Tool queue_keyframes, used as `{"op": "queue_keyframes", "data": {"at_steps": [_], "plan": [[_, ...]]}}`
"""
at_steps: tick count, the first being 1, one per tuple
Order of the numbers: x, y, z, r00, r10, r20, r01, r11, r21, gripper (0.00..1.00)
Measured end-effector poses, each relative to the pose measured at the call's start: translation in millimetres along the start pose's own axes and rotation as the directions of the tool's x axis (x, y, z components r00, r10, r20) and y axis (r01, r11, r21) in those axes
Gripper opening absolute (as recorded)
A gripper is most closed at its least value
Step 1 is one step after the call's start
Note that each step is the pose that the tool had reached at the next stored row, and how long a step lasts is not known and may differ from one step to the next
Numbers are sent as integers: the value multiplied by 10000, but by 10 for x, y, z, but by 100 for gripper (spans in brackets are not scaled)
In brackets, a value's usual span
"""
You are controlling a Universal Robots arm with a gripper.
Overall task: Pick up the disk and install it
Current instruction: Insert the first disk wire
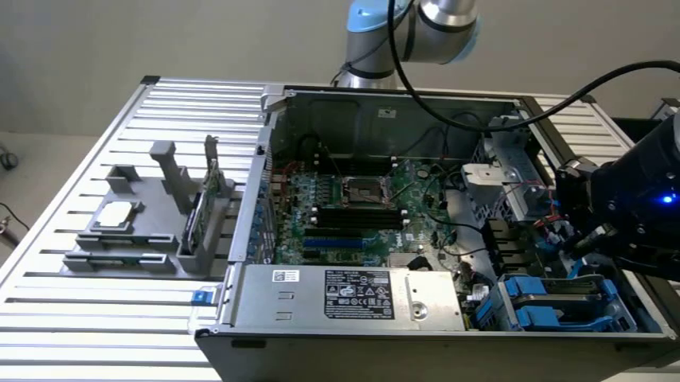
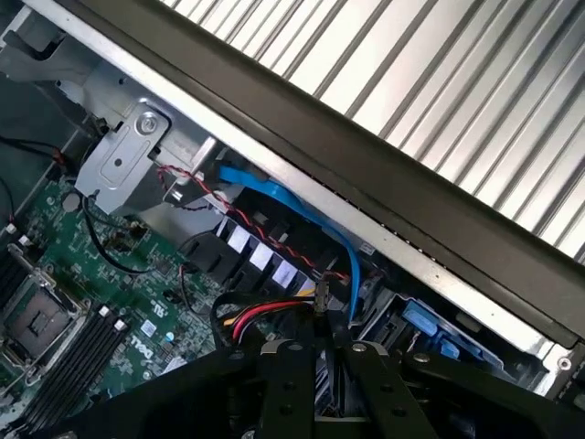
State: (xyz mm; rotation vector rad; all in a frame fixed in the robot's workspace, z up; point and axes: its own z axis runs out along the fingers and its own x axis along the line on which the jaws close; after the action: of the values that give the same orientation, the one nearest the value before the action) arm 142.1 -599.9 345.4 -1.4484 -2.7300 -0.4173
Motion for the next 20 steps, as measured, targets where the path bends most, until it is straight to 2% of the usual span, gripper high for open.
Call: {"op": "queue_keyframes", "data": {"at_steps": [5,9,14,18,20], "plan": [[24,-37,-1,9997,257,59,-256,9997,-39,18],[24,-37,-1,9960,870,197,-867,9961,-139,18],[24,-38,2,9861,1621,357,-1612,9865,-272,18],[24,-38,3,9737,2228,479,-2211,9745,-390,18],[22,-38,4,9690,2417,514,-2396,9699,-428,18]]}}
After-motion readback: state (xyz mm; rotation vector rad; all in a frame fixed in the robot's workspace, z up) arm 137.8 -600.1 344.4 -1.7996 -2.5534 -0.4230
